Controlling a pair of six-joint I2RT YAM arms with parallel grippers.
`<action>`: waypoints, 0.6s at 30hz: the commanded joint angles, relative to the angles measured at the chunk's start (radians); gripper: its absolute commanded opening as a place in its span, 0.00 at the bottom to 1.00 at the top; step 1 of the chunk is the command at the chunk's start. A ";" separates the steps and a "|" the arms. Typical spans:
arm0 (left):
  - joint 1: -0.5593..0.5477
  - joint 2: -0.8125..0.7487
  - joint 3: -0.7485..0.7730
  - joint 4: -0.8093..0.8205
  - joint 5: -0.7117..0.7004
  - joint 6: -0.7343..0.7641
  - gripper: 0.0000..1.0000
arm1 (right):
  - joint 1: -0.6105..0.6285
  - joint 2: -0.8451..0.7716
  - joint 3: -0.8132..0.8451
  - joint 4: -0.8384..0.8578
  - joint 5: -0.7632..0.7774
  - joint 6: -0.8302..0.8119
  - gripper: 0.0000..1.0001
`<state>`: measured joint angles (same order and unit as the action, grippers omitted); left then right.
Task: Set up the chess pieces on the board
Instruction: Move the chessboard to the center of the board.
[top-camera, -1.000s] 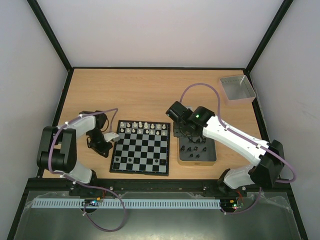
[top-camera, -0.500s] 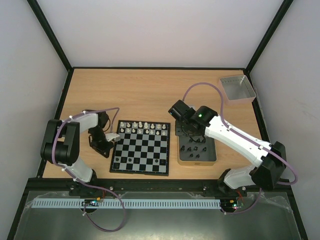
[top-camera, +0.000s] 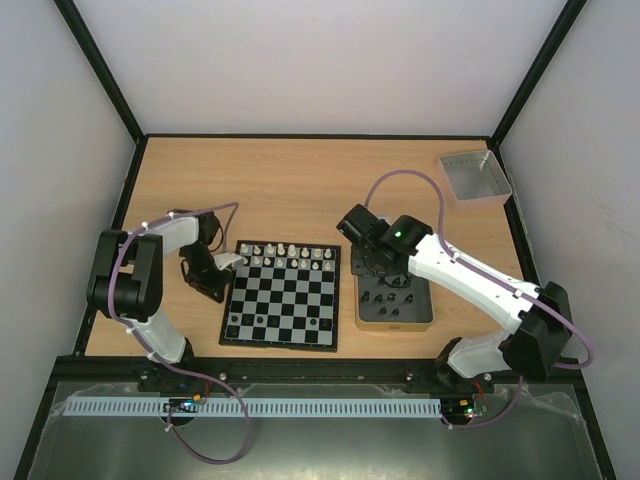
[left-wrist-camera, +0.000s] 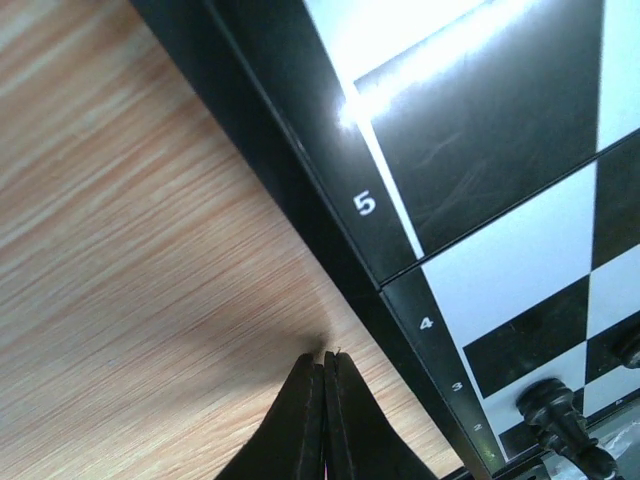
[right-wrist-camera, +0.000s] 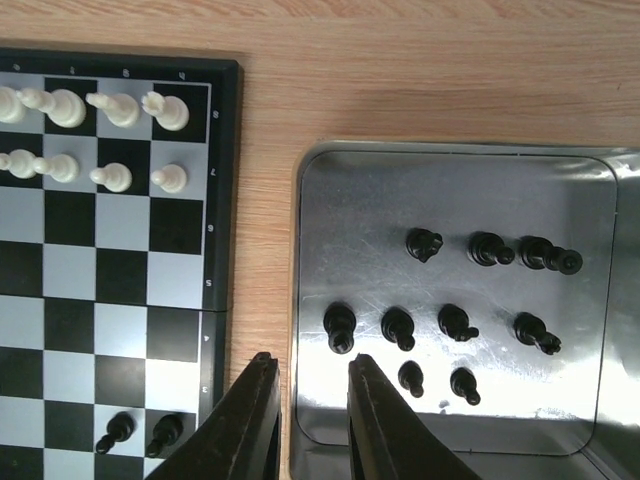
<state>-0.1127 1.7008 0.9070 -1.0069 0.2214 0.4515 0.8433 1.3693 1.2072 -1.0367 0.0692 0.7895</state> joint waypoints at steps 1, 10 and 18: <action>0.007 0.008 0.025 -0.027 0.022 -0.012 0.02 | -0.009 0.017 -0.040 0.041 0.006 -0.009 0.18; 0.007 0.019 0.000 -0.061 0.050 0.020 0.02 | -0.010 0.082 -0.041 0.086 -0.016 -0.030 0.16; 0.007 0.027 -0.014 -0.047 0.052 0.018 0.02 | -0.013 0.081 -0.049 0.091 -0.017 -0.040 0.16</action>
<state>-0.1101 1.7100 0.9031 -1.0279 0.2550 0.4606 0.8368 1.4498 1.1671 -0.9554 0.0402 0.7620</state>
